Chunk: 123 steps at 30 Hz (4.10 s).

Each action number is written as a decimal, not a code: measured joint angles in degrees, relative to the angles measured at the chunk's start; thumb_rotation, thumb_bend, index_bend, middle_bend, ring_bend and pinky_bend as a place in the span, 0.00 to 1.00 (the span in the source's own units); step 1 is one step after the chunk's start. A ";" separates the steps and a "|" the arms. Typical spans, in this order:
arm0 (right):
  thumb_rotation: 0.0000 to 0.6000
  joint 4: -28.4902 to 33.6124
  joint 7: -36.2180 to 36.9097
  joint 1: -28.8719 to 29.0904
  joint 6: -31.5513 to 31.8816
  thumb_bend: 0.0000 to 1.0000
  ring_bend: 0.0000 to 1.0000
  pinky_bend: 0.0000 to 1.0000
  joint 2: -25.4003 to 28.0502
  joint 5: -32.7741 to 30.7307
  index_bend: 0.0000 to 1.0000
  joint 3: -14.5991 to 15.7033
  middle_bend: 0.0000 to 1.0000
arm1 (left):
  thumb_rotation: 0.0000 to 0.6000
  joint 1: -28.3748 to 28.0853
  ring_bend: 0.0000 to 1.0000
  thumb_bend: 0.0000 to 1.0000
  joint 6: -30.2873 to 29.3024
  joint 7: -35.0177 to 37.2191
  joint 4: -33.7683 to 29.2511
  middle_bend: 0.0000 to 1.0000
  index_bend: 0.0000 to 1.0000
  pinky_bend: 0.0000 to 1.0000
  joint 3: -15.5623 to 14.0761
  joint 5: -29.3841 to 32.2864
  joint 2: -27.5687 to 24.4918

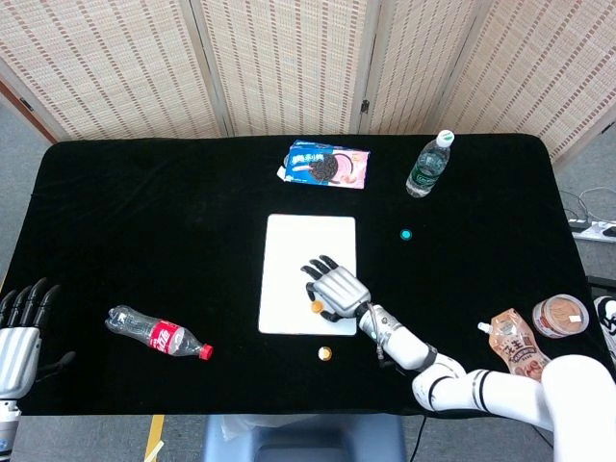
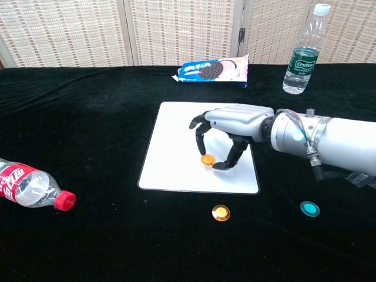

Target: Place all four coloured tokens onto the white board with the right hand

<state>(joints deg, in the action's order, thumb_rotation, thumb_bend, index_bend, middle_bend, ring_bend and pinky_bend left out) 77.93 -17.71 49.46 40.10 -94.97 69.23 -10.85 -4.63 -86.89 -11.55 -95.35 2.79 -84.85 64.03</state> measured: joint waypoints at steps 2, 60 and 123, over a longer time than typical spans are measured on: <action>1.00 0.37 -0.18 0.19 0.32 0.38 0.01 0.00 -0.02 -0.04 0.27 0.14 0.09 | 1.00 0.04 0.00 0.07 -0.12 0.03 -0.03 0.00 0.00 0.00 0.03 -0.03 -0.02; 1.00 3.94 5.81 -6.40 8.89 0.39 0.01 0.00 3.14 22.72 0.42 13.47 0.12 | 1.00 0.12 0.00 0.07 -0.08 0.03 -0.76 0.00 0.00 0.00 -0.40 -1.31 -0.06; 1.00 -3.94 4.38 -2.82 6.77 0.41 0.01 0.00 0.21 10.05 0.36 5.83 0.14 | 1.00 0.33 0.00 0.07 0.02 1.96 -0.58 0.00 0.00 0.00 -0.85 -2.08 -0.50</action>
<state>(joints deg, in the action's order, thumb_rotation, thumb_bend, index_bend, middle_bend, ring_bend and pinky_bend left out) 73.98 -13.33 46.64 46.87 -94.77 79.28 -5.02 -4.30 -86.87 -9.58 -95.93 1.94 -86.93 63.53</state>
